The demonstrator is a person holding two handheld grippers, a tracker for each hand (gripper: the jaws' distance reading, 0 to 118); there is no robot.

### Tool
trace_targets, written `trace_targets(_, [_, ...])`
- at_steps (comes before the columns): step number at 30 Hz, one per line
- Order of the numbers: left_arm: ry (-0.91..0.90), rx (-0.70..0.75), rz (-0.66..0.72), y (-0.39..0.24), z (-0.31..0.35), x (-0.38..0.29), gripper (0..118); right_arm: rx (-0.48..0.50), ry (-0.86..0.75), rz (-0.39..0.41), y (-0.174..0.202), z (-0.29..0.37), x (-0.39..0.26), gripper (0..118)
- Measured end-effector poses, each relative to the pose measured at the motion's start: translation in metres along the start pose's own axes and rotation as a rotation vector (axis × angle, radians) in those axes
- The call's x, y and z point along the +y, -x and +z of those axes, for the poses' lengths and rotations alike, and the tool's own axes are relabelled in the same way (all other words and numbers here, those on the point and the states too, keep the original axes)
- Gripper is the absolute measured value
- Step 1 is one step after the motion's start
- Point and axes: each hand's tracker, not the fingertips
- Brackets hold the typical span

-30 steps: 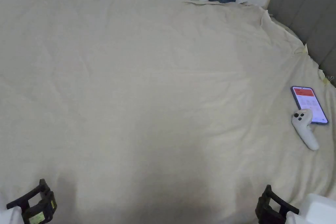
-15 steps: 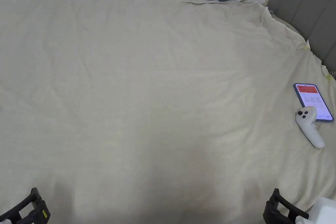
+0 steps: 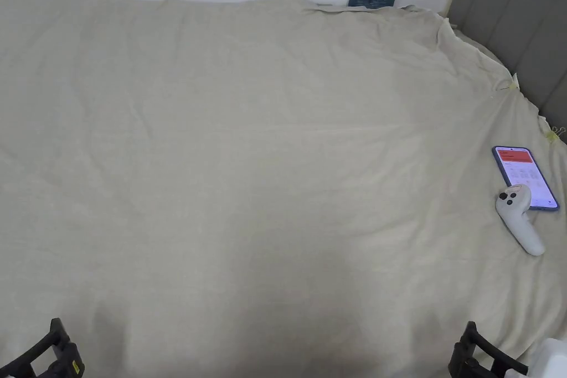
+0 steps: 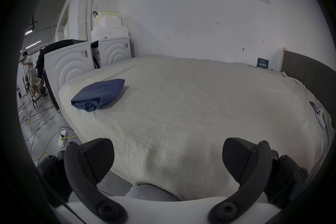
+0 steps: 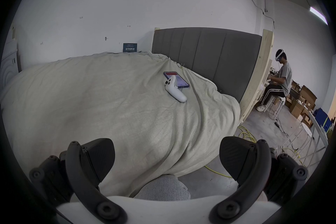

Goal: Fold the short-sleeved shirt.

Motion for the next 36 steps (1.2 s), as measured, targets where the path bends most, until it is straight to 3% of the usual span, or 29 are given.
trace_targets(36, [0.003, -0.001, 0.02, 0.003, -0.0014, 0.0009, 118, -0.011, 0.0, 0.013, 0.0043, 0.0, -0.0006, 115])
